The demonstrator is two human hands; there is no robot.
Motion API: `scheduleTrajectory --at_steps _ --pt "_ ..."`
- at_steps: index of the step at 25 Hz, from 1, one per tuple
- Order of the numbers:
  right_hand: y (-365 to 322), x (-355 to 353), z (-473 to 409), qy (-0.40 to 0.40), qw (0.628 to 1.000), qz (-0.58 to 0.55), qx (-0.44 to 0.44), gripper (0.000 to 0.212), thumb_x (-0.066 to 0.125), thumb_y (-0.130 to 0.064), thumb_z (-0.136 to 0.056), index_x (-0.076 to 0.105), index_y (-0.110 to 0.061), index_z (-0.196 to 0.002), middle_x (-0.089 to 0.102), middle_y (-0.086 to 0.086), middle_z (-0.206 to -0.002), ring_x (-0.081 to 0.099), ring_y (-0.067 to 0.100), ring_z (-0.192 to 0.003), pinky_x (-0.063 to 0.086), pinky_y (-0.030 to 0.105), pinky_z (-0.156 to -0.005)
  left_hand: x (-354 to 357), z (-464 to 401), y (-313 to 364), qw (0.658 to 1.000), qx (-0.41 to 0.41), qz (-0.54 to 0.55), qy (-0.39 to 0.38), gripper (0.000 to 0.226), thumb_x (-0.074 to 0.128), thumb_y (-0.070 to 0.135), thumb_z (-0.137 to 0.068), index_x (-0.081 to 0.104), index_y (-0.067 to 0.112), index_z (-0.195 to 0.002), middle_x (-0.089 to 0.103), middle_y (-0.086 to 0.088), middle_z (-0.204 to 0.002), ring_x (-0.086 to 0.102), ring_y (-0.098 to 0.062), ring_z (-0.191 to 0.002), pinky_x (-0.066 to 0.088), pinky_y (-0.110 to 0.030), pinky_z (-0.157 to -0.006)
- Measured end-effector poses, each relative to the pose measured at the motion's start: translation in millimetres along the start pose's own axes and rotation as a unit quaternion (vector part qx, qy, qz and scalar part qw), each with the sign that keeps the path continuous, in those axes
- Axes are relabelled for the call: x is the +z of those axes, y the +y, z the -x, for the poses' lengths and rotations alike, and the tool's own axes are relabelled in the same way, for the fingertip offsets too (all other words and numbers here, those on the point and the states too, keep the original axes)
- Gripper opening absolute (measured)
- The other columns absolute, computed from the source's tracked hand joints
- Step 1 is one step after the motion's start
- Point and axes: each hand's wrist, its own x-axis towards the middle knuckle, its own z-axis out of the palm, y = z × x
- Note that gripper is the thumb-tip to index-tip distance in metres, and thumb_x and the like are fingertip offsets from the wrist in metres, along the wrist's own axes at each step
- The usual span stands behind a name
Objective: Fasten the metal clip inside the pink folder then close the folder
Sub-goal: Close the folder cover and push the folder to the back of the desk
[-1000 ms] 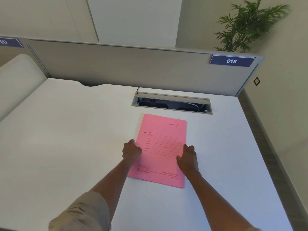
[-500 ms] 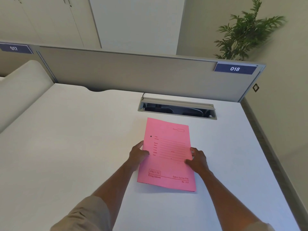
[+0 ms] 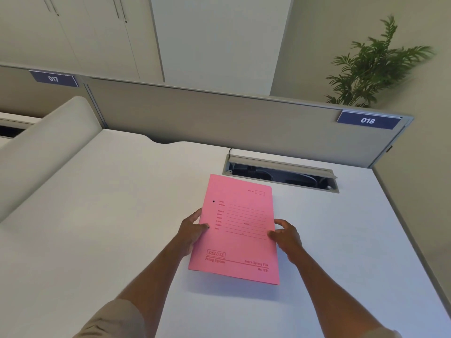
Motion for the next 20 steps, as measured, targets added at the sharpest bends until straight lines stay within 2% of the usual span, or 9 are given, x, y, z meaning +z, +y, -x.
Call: scheduleTrajectory --at_steps 3,5,7,9,11,13,16,20 --pt "-34.5 31.6 -4.4 -0.006 0.999 0.014 -0.047 0.044 0.067 -0.017 -0.088 0.054 -0.018 -0.13 0.074 0.005 -0.091 0.07 0.02 -0.087 0.053 0.029 -0.066 -39.2 -13.0 9.7 0.998 0.026 -0.042 0.034 0.056 0.055 -0.002 -0.092 0.054 0.03 -0.138 0.078 -0.005 -0.098 0.074 -0.03 -0.086 0.061 -0.043 -0.078" --pt "-58.8 53.7 -9.8 -0.001 0.997 0.022 -0.069 0.044 0.068 -0.015 -0.089 0.053 -0.017 -0.131 0.072 0.005 -0.089 0.069 0.018 -0.083 0.05 0.026 -0.066 -65.8 -24.9 17.8 0.989 0.055 -0.116 0.068 0.055 0.057 0.006 -0.089 0.056 0.036 -0.136 0.079 -0.004 -0.092 0.075 -0.029 -0.086 0.06 -0.046 -0.084" --pt "-81.9 75.0 -18.1 0.0 0.996 0.026 -0.085 0.044 0.067 -0.011 -0.088 0.054 -0.016 -0.13 0.067 0.001 -0.082 0.065 0.012 -0.076 0.048 0.022 -0.061 -85.5 -37.4 27.8 0.967 0.08 -0.218 0.108 0.05 0.055 0.014 -0.085 0.059 0.039 -0.128 0.078 -0.002 -0.085 0.073 -0.029 -0.084 0.059 -0.042 -0.082" --pt "-102.5 96.0 -30.5 -0.001 0.995 0.033 -0.092 0.044 0.067 -0.01 -0.087 0.055 -0.015 -0.129 0.064 -0.003 -0.077 0.062 0.007 -0.071 0.044 0.019 -0.056 -99.4 -51.5 39.7 0.941 0.102 -0.29 0.142 0.041 0.055 0.014 -0.085 0.06 0.032 -0.121 0.075 -0.003 -0.084 0.069 -0.03 -0.083 0.056 -0.036 -0.077" --pt "-120.6 116.7 -46.4 -0.005 0.995 0.042 -0.094 0.045 0.069 -0.012 -0.087 0.055 -0.015 -0.13 0.066 -0.001 -0.081 0.064 0.01 -0.073 0.045 0.019 -0.058 -112.6 -70.5 52.2 0.929 0.106 -0.313 0.165 0.036 0.055 0.012 -0.087 0.059 0.024 -0.12 0.073 -0.006 -0.09 0.067 -0.031 -0.083 0.054 -0.035 -0.075" --pt "-137.1 134.5 -64.5 -0.006 0.995 0.048 -0.091 0.046 0.07 -0.012 -0.087 0.055 -0.015 -0.13 0.068 0.001 -0.085 0.065 0.015 -0.076 0.048 0.023 -0.064 -126.2 -94.9 64.2 0.923 0.102 -0.327 0.178 0.038 0.056 0.013 -0.088 0.057 0.023 -0.125 0.073 -0.007 -0.097 0.066 -0.032 -0.087 0.053 -0.035 -0.076" --pt "-158.0 150.0 -89.7 0.001 0.994 0.054 -0.091 0.048 0.07 -0.01 -0.085 0.056 -0.015 -0.131 0.068 0.002 -0.085 0.065 0.018 -0.078 0.049 0.028 -0.072 -139.4 -126.9 81.3 0.913 0.107 -0.346 0.187 0.05 0.057 0.016 -0.088 0.052 0.024 -0.138 0.072 -0.009 -0.112 0.065 -0.033 -0.099 0.053 -0.037 -0.086" --pt "-177.4 165.1 -126.1 0.019 0.994 0.069 -0.088 0.046 0.071 -0.011 -0.084 0.057 -0.015 -0.128 0.067 0.0 -0.084 0.063 0.016 -0.075 0.048 0.028 -0.071 -145.4 -166.5 101.3 0.91 0.112 -0.353 0.188 0.055 0.057 0.014 -0.092 0.045 0.02 -0.146 0.066 -0.011 -0.126 0.062 -0.033 -0.113 0.048 -0.037 -0.093"
